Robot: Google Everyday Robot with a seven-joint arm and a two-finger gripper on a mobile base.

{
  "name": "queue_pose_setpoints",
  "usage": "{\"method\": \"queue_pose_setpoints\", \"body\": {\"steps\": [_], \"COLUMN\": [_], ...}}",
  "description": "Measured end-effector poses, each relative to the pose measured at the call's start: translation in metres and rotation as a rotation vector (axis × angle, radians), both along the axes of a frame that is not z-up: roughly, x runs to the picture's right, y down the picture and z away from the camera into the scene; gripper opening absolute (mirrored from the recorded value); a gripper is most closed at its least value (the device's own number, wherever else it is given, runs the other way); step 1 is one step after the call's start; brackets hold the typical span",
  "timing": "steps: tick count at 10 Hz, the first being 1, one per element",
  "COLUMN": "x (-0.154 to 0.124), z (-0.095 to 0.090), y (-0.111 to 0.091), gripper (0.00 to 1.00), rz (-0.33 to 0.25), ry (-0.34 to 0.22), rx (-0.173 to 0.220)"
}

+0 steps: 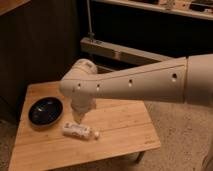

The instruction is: Place the bottle in the ceramic bowl

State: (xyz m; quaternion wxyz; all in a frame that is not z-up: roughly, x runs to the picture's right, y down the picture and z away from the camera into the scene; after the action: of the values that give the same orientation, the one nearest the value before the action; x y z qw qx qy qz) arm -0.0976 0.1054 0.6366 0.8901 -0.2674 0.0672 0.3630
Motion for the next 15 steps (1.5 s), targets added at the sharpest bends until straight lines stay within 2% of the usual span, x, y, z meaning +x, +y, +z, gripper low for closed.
{"method": "queue_pose_setpoints", "body": {"steps": [2,6,15], "x": [0.003,0.012,0.013], "z": [0.009,0.049,0.049], "y": [0.002,0.017,0.017], "gripper": [0.65,0.65,0.65], "rz": [-0.028,-0.099,-0.102], "ry": [-0.026,-0.088,-0.091], "rx": [-0.017,-0.047,-0.054]}}
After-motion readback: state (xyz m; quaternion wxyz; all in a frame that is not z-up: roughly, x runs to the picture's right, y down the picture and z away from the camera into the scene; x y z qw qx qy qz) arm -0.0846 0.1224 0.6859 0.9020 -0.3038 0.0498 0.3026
